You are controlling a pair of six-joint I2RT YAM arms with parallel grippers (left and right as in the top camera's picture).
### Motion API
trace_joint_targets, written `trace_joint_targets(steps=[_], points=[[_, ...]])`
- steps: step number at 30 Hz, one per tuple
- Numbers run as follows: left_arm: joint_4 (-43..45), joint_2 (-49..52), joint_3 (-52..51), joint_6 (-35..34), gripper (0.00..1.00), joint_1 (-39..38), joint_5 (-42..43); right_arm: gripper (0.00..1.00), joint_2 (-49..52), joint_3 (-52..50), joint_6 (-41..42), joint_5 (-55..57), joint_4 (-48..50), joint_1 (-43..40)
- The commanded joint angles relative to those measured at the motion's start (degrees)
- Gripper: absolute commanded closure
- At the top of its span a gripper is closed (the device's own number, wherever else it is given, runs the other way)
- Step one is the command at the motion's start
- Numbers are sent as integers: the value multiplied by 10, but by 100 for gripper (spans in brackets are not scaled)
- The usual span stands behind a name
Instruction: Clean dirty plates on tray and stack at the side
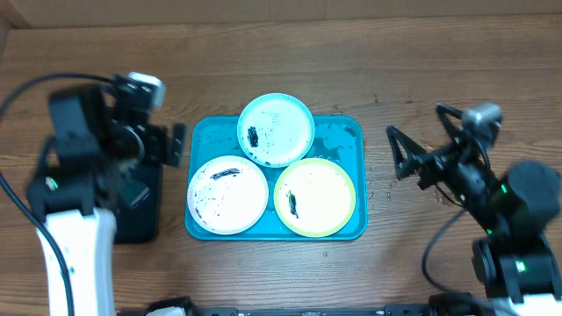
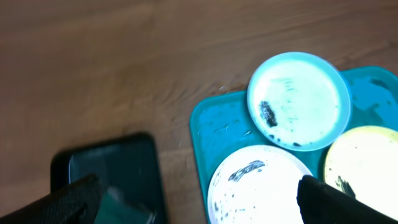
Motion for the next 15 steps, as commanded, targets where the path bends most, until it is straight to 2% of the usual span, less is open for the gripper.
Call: trace_joint_targets(steps=[1,4,6,10,11,15], points=[[-36,58,68,-64,0,56,42,0,46,36,79,-38,-25,2],[-59,92,74,-107,0,85,61,0,102,98,74,-38,-115,3],[-69,112,74,-112,0,95,42,0,145,163,74,-39,-198,3],[-65,152,74,-181,0,120,-23,0,256,347,48,-32,-431,3],[-65,170,74,-199,0,129,-18,0,295,409,39,-31,-495,3],[-93,207,74,-215,0,130,-10,0,337,464,40,-115,-513,3]])
